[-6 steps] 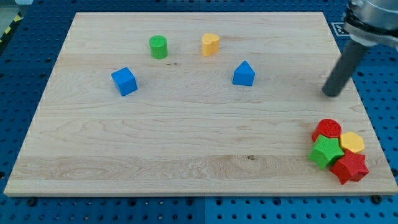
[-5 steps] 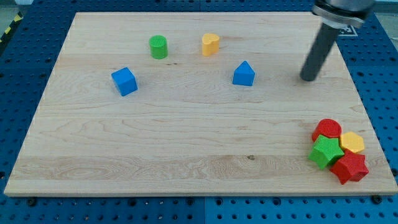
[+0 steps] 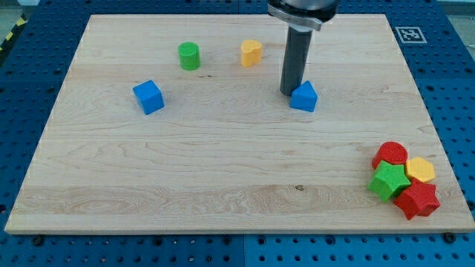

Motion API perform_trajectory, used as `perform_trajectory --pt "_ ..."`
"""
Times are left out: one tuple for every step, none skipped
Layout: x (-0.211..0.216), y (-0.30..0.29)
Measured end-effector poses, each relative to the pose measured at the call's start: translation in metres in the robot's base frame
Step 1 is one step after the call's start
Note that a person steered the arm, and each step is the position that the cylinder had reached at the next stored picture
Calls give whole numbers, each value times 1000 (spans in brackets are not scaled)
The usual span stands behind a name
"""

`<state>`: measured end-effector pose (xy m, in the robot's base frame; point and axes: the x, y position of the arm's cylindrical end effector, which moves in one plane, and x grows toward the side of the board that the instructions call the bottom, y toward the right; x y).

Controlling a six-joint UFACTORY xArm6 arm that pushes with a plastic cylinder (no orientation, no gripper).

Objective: Push blue triangle center right side of the board

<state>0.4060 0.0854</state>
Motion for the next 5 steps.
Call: perform_trajectory --pt "31 7" --pt "52 27" --pt "52 39" --pt "49 40" --pt "17 28"
